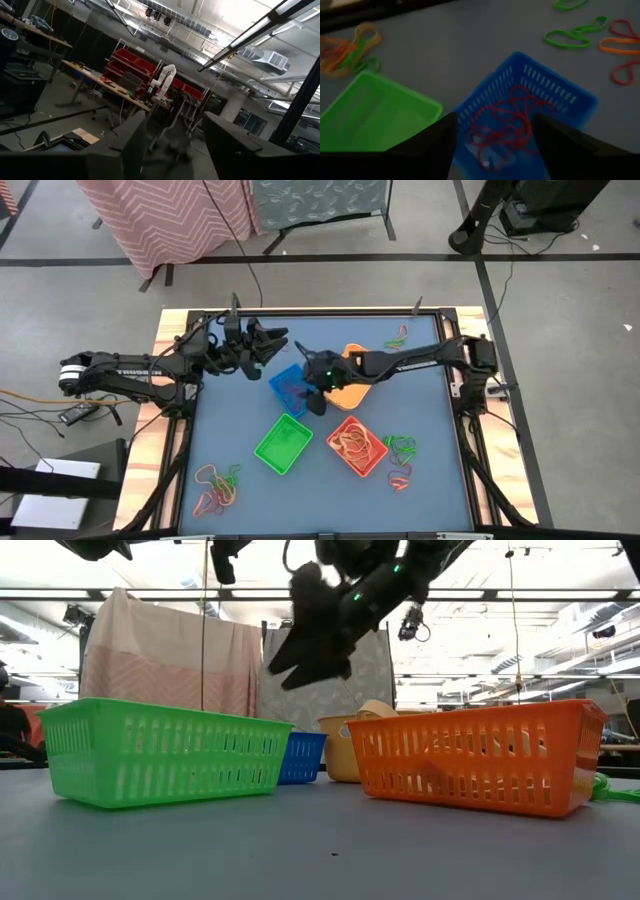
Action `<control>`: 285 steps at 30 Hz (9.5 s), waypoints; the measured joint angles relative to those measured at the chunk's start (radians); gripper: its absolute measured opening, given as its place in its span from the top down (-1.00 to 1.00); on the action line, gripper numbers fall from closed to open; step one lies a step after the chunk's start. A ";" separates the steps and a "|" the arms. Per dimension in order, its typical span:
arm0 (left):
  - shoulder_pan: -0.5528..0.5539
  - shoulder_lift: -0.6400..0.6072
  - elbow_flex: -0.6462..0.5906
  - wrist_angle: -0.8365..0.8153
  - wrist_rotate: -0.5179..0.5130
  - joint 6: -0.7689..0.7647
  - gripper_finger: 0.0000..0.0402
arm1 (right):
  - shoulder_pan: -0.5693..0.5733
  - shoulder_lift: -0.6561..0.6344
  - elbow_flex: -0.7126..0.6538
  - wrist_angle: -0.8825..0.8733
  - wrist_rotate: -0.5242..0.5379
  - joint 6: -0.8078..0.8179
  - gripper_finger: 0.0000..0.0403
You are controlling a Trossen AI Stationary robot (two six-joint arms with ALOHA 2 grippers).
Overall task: Sort rubber bands into baskets
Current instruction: Put the red rubber band into the blue bin
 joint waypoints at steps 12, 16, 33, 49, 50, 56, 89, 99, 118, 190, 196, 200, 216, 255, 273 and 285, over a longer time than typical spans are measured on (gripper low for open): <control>0.000 0.003 0.000 -0.003 0.000 0.024 0.01 | -0.111 -0.269 0.000 -0.469 0.101 -0.225 -0.23; 0.003 0.049 0.001 -0.008 -0.021 -0.026 0.01 | -0.177 -0.386 -0.047 -0.565 0.102 -0.239 -0.23; 0.476 0.572 0.775 -1.188 0.286 0.470 0.01 | -0.215 -0.931 -0.434 -0.514 0.018 0.186 -0.22; 0.570 1.073 1.036 -1.718 0.056 0.941 0.01 | -0.079 -0.871 -0.616 -0.002 -0.055 0.413 -0.23; 0.570 1.089 1.036 -1.739 0.053 0.958 0.01 | -0.069 -0.856 -0.620 0.028 -0.046 0.424 -0.22; 0.570 1.119 1.036 -1.769 0.053 0.997 0.01 | -0.044 -0.748 -0.630 0.231 0.068 0.498 -0.22; 0.516 1.120 0.924 -1.637 -0.043 1.276 0.01 | -0.044 -0.504 -0.629 0.613 -0.080 0.579 -0.22; 0.515 1.120 0.924 -1.573 -0.005 1.357 0.01 | -0.044 -0.504 -0.629 0.606 -0.086 0.578 -0.22; 0.515 1.120 0.923 -1.639 0.062 1.206 0.95 | -0.044 -0.504 -0.629 0.605 -0.116 0.571 -0.22; 0.501 1.101 0.988 -1.655 0.077 1.050 -0.14 | -0.144 -0.636 -0.628 0.719 -0.107 0.443 -0.22; 0.521 1.127 0.988 -1.663 0.078 1.063 -0.17 | -0.123 -0.636 -0.628 0.710 -0.108 0.438 -0.22; 0.530 1.147 0.988 -1.675 0.081 1.066 -0.17 | -0.111 -0.636 -0.628 0.689 -0.107 0.439 -0.22; 0.514 1.203 0.992 -1.666 0.061 1.071 0.09 | -0.063 -0.635 -0.628 0.633 -0.056 0.450 -0.22; 0.105 0.744 1.220 -1.901 0.359 0.505 1.00 | -0.239 -0.727 -0.628 1.068 -0.326 0.485 -0.22; 0.031 0.537 0.524 -1.347 0.200 0.180 1.00 | -0.265 -0.742 -0.628 1.064 -0.470 0.556 -0.22; 0.087 0.537 0.406 -1.297 0.241 0.234 0.67 | -0.264 -0.742 -0.628 1.064 -0.420 0.579 -0.22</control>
